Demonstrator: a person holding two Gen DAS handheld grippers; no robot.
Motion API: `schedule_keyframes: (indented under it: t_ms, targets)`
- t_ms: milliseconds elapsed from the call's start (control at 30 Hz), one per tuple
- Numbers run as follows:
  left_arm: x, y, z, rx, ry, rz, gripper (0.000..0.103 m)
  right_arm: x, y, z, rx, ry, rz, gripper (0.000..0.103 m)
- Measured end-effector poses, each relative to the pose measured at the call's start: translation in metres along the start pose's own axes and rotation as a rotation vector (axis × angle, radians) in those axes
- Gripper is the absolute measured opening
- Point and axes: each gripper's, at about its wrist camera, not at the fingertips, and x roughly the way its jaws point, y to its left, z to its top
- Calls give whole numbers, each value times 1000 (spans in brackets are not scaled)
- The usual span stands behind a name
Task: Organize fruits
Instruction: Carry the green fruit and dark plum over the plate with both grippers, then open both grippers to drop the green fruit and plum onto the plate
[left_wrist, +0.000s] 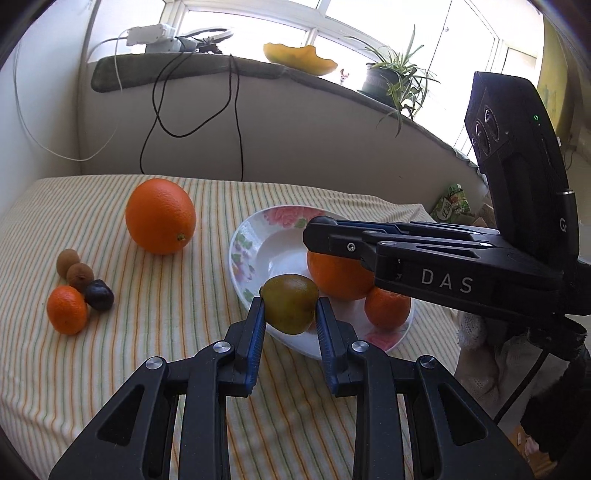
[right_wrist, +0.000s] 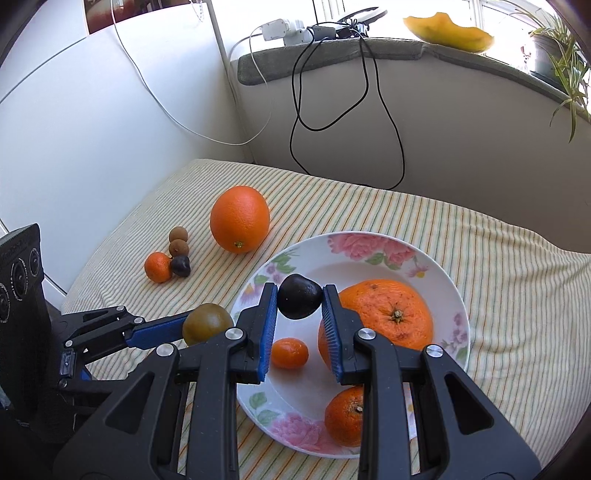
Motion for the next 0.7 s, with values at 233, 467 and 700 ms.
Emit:
schedule_keyframes:
  t_ms: [233, 467, 700]
  targets:
    - [4, -6, 0, 5, 8, -15, 26, 3, -1, 0, 2, 1, 7, 26]
    - [6, -8, 1, 7, 14, -21, 26, 7, -1, 0, 6, 5, 9, 26]
    - [7, -12, 1, 17, 17, -23, 26, 7, -1, 0, 5, 6, 8, 26]
